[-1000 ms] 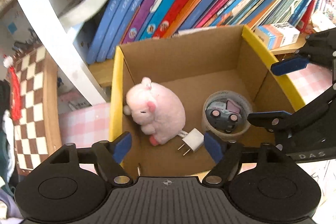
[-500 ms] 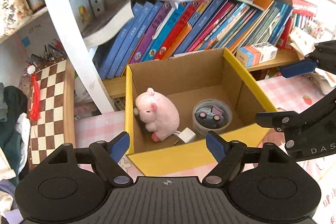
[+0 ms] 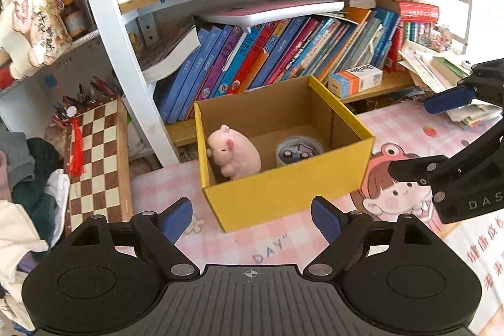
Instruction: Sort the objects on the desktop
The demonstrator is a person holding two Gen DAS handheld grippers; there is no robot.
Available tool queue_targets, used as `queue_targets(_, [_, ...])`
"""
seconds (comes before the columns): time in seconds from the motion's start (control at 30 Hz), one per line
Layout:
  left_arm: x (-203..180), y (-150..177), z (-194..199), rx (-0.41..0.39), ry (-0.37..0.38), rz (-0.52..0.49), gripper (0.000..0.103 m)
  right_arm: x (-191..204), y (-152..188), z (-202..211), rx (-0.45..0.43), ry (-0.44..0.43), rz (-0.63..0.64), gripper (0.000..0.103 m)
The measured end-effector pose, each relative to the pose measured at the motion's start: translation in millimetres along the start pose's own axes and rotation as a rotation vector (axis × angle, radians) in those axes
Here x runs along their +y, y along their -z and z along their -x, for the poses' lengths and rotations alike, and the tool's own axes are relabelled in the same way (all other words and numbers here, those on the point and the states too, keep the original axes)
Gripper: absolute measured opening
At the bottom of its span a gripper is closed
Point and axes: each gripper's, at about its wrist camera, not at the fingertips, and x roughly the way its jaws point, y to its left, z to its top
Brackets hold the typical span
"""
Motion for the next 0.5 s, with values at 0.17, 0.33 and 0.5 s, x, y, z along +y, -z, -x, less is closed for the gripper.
queue_targets(0.17, [0.3, 17.9, 26.3, -0.015, 0.002, 0.001, 0.086, 14.6, 19.7, 26.0, -0.01, 0.008, -0.053, 0.087])
queue_targets(0.33, [0.5, 39.6, 52.0, -0.041, 0.015, 0.016, 0.093, 32.3, 45.4, 48.6, -0.015, -0.003, -0.105, 0.09])
queue_targets(0.5, [-3.6, 60.3, 74.7, -0.071, 0.016, 0.005, 0.093, 50.4, 70.9, 62.8, -0.013, 0.019, -0.113, 0.09])
